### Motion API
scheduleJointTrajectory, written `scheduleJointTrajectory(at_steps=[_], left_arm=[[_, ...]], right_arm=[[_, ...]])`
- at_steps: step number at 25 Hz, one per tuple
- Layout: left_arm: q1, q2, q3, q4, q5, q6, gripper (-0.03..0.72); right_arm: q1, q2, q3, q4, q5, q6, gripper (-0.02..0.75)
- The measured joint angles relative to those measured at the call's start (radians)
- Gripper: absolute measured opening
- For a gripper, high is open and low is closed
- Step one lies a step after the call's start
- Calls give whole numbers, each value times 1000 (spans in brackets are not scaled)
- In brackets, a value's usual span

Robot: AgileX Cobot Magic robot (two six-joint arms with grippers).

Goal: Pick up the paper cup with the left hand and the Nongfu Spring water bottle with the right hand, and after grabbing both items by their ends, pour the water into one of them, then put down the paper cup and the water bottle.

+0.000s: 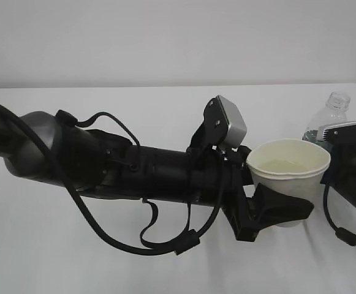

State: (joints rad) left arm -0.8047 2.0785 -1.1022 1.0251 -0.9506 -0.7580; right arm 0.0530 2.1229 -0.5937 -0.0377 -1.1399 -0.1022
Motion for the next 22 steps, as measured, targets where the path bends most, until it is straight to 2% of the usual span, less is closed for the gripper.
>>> scheduleJointTrajectory(at_steps=[12,22], left_arm=[[0,0,0,-4,15,0,471],[0,0,0,-76,20,0,471]], right_arm=[[0,-133,140,0,-2,0,579],[0,-244,287,5,-2,2,580]])
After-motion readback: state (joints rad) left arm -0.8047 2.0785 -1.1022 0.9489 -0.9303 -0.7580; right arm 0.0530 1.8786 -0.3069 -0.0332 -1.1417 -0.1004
